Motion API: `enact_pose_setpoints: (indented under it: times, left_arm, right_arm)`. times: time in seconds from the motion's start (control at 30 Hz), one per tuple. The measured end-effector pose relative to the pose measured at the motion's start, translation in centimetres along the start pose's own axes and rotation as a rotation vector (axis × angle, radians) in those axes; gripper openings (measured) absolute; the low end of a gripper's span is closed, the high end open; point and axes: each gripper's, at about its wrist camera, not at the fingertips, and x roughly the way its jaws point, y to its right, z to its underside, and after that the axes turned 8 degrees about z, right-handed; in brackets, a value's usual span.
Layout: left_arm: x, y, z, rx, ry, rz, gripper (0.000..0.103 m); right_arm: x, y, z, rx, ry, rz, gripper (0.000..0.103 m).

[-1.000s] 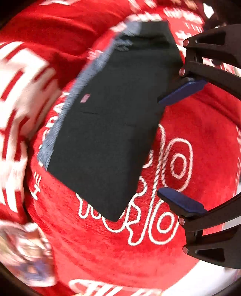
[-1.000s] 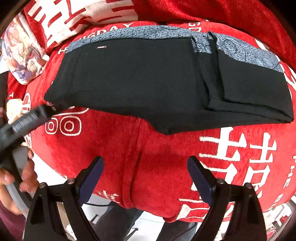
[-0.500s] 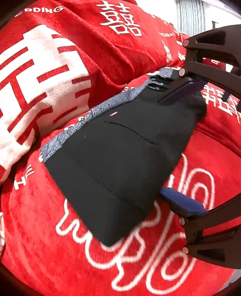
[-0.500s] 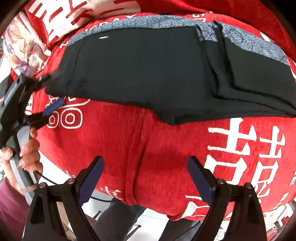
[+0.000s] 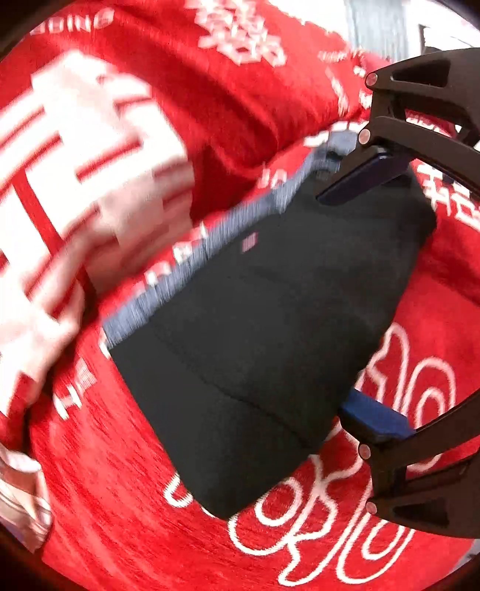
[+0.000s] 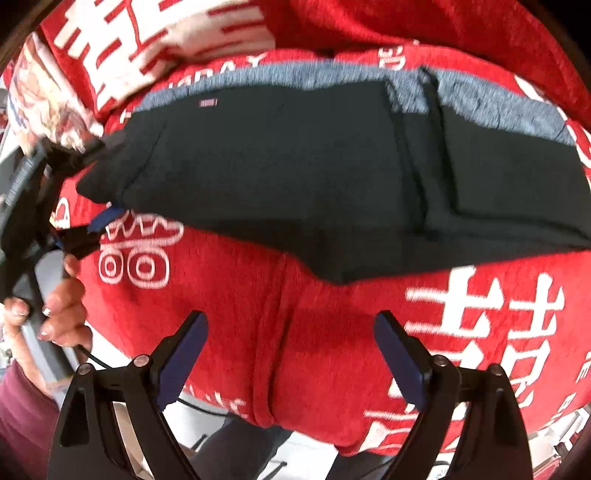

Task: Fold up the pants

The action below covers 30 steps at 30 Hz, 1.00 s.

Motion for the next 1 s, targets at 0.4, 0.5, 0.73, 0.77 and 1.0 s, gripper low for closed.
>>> enact_pose_setpoints:
  times: [0.4, 0.5, 0.73, 0.77, 1.0]
  left_arm:
    - [3.0, 6.2, 3.1, 0.579, 0.092, -0.565, 0.039]
    - [5.0, 8.4, 7.2, 0.933, 0.129, -0.741, 0.039]
    - [5.5, 8.3, 8.5, 1.046, 0.130, -0.791, 0.039]
    - [5.5, 8.3, 8.5, 1.048, 0.132, -0.793, 0.039]
    - [5.2, 8.3, 9.0, 1.043, 0.140, -0.784, 0.039]
  right_arm:
    - [-4.2, 0.2, -11.3, -0.076, 0.131, -0.029, 0.093]
    - [-4.7, -2.4, -14.5, -0.138, 0.096, -0.085, 0.093]
    - [-3.6, -13.1, -19.3, -0.390, -0.073, -0.205, 0.093]
    - [-3.1, -14.5, -19.4, -0.419, -0.094, -0.209, 0.093]
    - [1.9, -21.4, -19.0, -0.579, -0.246, -0.132, 0.093]
